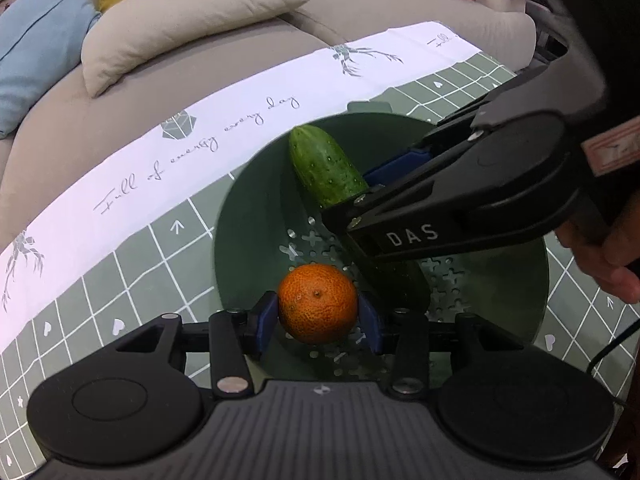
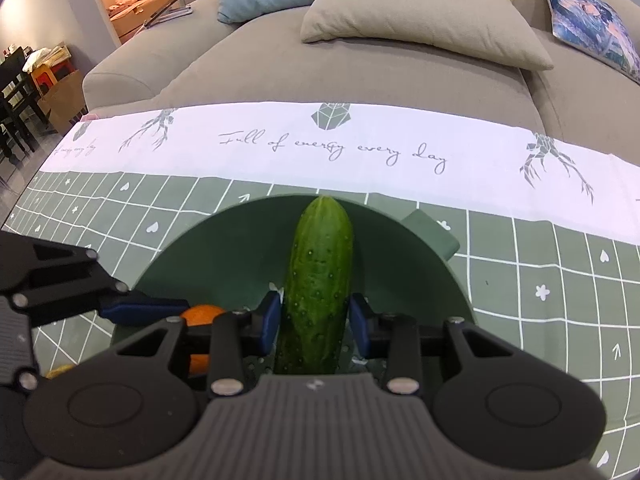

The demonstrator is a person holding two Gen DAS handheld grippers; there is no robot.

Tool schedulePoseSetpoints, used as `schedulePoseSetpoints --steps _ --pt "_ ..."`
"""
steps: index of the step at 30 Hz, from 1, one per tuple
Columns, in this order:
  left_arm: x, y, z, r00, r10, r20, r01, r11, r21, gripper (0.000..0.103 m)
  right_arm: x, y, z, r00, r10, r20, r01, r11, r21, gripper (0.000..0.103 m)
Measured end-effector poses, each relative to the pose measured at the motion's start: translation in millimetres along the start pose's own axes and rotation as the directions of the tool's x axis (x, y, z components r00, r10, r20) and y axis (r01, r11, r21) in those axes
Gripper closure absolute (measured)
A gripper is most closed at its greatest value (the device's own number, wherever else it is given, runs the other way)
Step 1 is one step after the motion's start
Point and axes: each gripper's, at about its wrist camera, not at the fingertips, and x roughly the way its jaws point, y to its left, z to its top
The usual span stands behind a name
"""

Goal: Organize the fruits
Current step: 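Lift and carry the cucumber and orange into the green colander with both tools, then open both tools to release the cucumber and orange, then withdraw, then grasp the yellow-green pear with the left tool while the right tool grasps an orange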

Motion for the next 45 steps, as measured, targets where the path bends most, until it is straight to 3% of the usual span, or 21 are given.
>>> schedulePoseSetpoints --steps 2,10,14,20,35,45 --pt "1.9 -0.6 1.8 1.000 0.028 0.011 -0.028 1.000 0.014 0.052 -1.9 -0.7 -1.6 1.000 -0.003 -0.002 0.003 1.000 0.008 0.066" --pt "-7.2 2.0 0.3 0.999 0.018 0.033 -0.018 1.000 0.000 0.046 -13.8 -3.8 -14.4 1.000 -0.016 -0.008 0.016 0.999 0.047 0.062" --pt "-28.1 1.3 -4.5 0.998 0.011 0.067 -0.011 1.000 -0.014 0.046 -32.9 -0.1 -18.9 0.999 -0.031 0.020 0.030 0.998 0.060 0.052" --pt "-69.8 1.1 -21.1 0.994 0.024 0.107 -0.018 0.998 -0.056 0.045 -71.3 18.3 -31.0 0.997 -0.039 0.068 0.034 0.997 0.070 0.051" --pt "-139.6 25.8 -97.1 0.978 0.121 0.169 -0.074 0.962 -0.262 0.043 -137.3 97.7 -104.4 0.976 -0.001 0.219 -0.016 0.997 0.079 0.051" --pt "-132.5 28.2 -150.4 0.981 0.136 0.139 -0.075 0.925 -0.372 0.037 -122.6 130.6 -156.8 0.985 -0.013 0.175 0.000 0.998 0.069 0.051"
